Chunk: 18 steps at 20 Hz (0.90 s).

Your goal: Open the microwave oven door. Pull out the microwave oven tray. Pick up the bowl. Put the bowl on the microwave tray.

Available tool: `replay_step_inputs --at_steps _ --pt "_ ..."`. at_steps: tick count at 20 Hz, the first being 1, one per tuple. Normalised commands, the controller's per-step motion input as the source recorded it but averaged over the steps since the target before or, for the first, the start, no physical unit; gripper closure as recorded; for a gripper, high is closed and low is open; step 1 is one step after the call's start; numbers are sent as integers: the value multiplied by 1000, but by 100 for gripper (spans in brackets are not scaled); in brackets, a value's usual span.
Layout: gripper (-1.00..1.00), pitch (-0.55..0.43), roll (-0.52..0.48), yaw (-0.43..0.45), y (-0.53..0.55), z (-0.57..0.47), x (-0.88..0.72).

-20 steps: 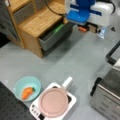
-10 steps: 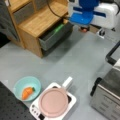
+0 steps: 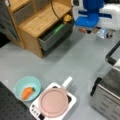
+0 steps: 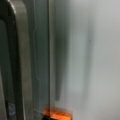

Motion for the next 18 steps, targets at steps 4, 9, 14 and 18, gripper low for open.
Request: replay_step_inputs --at_steps 4,9,14,18 --pt "-100 6 177 2 428 -45 -110" --pt "-100 -24 149 -56 371 -117 -113" --pt "-100 -55 189 -129 368 -141 -18" --pt "-100 -69 220 -165 332 -143 -4"
